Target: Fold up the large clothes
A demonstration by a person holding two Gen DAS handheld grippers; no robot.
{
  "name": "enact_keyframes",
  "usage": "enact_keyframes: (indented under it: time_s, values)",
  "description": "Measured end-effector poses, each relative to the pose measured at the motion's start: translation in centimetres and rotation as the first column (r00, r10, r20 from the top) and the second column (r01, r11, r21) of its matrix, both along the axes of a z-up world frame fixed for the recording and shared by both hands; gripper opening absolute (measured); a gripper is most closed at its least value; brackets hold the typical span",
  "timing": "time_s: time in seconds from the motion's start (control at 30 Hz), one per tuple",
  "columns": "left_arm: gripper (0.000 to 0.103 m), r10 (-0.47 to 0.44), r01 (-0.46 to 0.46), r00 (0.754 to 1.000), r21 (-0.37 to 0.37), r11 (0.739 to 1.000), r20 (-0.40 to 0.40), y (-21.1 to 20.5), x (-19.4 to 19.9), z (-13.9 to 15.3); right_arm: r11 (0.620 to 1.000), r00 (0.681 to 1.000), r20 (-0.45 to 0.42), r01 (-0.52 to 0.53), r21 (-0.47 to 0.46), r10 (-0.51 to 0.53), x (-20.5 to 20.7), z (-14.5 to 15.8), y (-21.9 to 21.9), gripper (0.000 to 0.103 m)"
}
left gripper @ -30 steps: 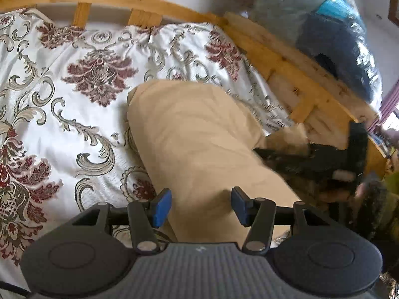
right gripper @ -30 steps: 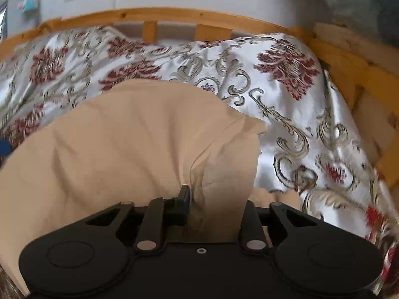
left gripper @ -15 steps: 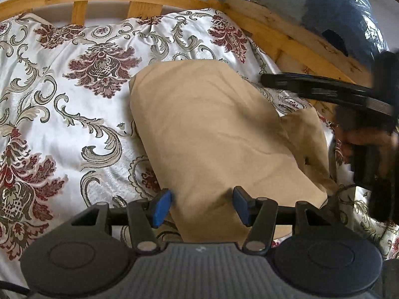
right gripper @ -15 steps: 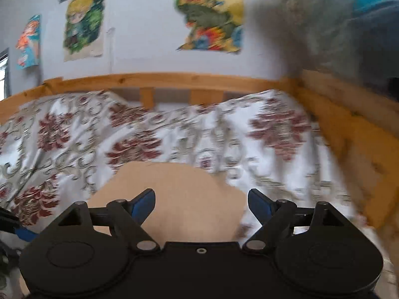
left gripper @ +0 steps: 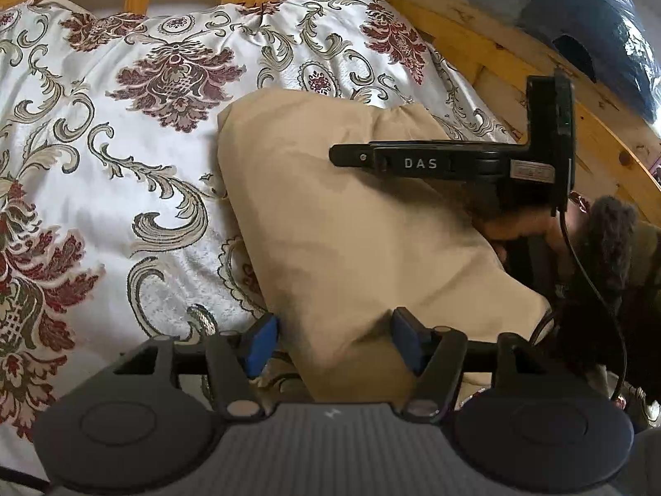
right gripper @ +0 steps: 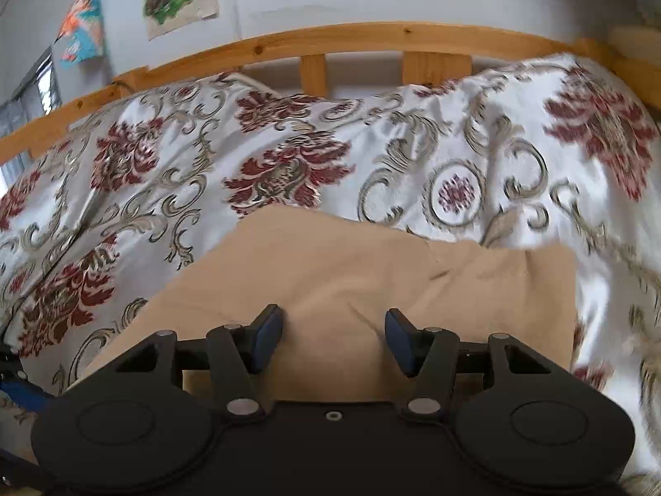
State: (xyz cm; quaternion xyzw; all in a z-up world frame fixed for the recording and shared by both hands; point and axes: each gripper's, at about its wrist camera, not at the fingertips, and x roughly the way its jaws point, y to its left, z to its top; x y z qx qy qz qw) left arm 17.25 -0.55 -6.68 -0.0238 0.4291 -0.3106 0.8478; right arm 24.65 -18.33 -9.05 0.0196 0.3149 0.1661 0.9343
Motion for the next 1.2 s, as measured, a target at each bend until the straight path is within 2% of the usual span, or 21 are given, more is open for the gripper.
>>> enact_keyframes:
  time_s: [0.13, 0.23, 0.33, 0.37, 0.43, 0.47, 0.57, 0.73, 0.9, 0.97, 1.03, 1.1, 1.17, 1.2]
  values:
    - [0.071, 0.014, -0.014, 1.0, -0.025, 1.0, 0.017, 0.8, -0.5, 1.2, 0.997, 0.997, 0.03, 0.074, -0.018, -0.073, -2.6, 2.4, -0.4, 0.057]
    - [0.076, -0.001, 0.006, 0.999, -0.09, 0.996, 0.05, 1.5, -1.4, 2.3, 0.988, 0.987, 0.046, 0.156, 0.011, -0.156, -7.1, 4.6, -1.4, 0.057]
    - [0.077, -0.043, 0.048, 0.998, -0.115, 0.992, 0.05, 1.1, -1.9, 2.4, 0.971, 0.971, 0.021, 0.238, 0.014, -0.238, -11.8, 5.0, -1.7, 0.057]
    - [0.077, -0.047, 0.052, 0.997, -0.096, 0.994, 0.056, 0.7, -2.1, 2.3, 0.97, 0.97, 0.004, 0.244, 0.008, -0.244, -12.8, 4.7, -1.6, 0.057]
    - [0.078, -0.056, 0.057, 0.994, -0.009, 0.998, 0.098, -0.4, -2.6, 2.1, 0.97, 0.97, -0.028, 0.24, -0.037, -0.241, -14.6, 3.9, -1.1, 0.057]
    - [0.079, -0.063, 0.06, 0.993, 0.029, 0.998, 0.102, -0.8, -2.7, 1.9, 0.97, 0.971, -0.035, 0.234, -0.063, -0.237, -15.2, 3.5, -0.7, 0.057]
    - [0.078, -0.049, 0.045, 0.997, 0.055, 0.997, 0.064, -1.1, -2.5, 1.0, 0.963, 0.974, -0.036, 0.215, -0.163, -0.223, -15.7, 1.6, 0.5, 0.057]
    - [0.079, -0.002, 0.001, 0.999, -0.01, 1.0, -0.052, 0.0, -1.5, -0.7, 0.956, 0.973, -0.011, 0.225, -0.189, -0.231, -15.7, -0.3, 1.4, 0.055]
    - [0.083, 0.012, -0.013, 0.999, -0.013, 1.0, -0.035, 0.3, -1.8, -0.8, 0.955, 0.969, -0.006, 0.243, -0.168, -0.247, -15.7, -0.1, 1.3, 0.055]
    - [0.084, 0.011, -0.011, 1.0, -0.011, 1.0, -0.012, 0.3, -2.0, -0.4, 0.951, 0.967, 0.051, 0.256, -0.173, -0.251, -16.2, 0.7, 1.4, 0.055]
    - [0.085, 0.002, -0.001, 1.0, -0.008, 1.0, 0.022, 0.3, -2.1, 0.4, 0.939, 0.95, 0.141, 0.3, -0.169, -0.279, -17.0, 2.0, 1.3, 0.059]
    - [0.087, -0.013, 0.015, 0.998, -0.034, 0.999, 0.058, 0.4, -2.1, 1.3, 0.916, 0.91, 0.228, 0.38, -0.13, -0.345, -17.8, 3.2, 0.6, 0.081]
    - [0.094, -0.01, 0.018, 0.996, -0.091, 0.996, 0.086, 0.7, -1.5, 2.0, 0.877, 0.86, 0.275, 0.469, -0.099, -0.429, -18.3, 3.8, -0.5, 0.088]
    - [0.095, 0.013, -0.004, 0.996, -0.097, 0.995, 0.089, 0.6, -0.9, 2.3, 0.857, 0.841, 0.271, 0.506, -0.093, -0.467, -18.3, 3.8, -1.2, 0.088]
